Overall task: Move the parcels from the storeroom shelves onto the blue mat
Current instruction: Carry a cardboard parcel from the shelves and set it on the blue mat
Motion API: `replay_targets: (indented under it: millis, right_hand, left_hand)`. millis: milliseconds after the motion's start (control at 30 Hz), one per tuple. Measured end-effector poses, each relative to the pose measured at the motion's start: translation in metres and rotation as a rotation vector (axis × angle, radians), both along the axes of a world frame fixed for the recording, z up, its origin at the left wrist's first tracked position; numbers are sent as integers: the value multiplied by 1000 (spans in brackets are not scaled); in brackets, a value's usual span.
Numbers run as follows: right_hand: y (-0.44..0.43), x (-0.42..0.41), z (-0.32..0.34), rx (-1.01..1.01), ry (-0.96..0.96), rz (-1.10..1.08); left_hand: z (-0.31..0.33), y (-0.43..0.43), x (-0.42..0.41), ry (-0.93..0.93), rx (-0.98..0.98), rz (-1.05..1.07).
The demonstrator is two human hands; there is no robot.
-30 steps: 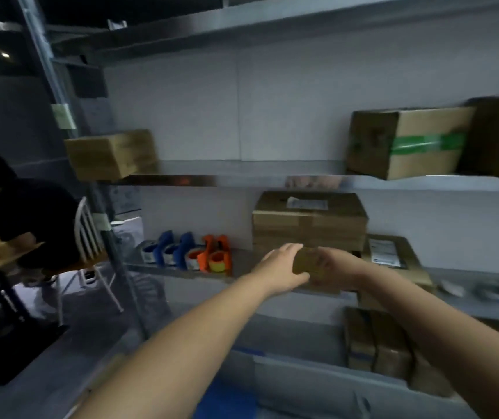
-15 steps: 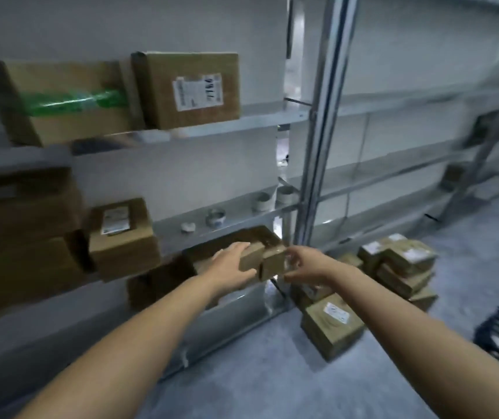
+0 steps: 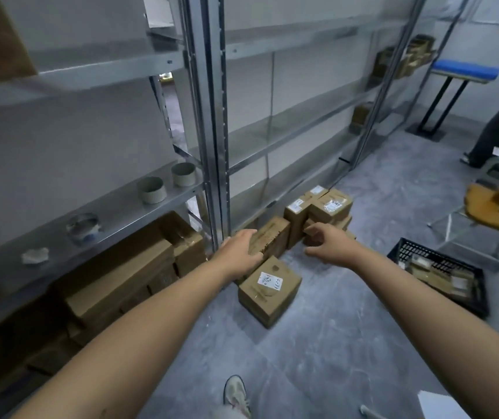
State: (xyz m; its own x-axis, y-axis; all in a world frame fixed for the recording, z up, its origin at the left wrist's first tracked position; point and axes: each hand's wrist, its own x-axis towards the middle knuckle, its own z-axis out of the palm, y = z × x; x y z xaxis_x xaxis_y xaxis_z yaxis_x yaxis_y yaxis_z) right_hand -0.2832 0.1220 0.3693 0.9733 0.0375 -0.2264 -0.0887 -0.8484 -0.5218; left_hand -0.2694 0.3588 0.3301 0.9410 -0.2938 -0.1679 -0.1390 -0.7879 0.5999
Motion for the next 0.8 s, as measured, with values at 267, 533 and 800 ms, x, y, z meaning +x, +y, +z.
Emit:
replay_targets:
  millis: [267,533,800]
  right_hand:
    - [-33,118,-34,-9,75,-32]
    - [-93,216,-84,0,186,19]
    - [-141,328,-184,51,293,102]
  left_hand:
    - [-25,-33,131,80,41,25]
    - [-64,-87,217,155,13,124]
    - [-164,-140,270,332,-48,302]
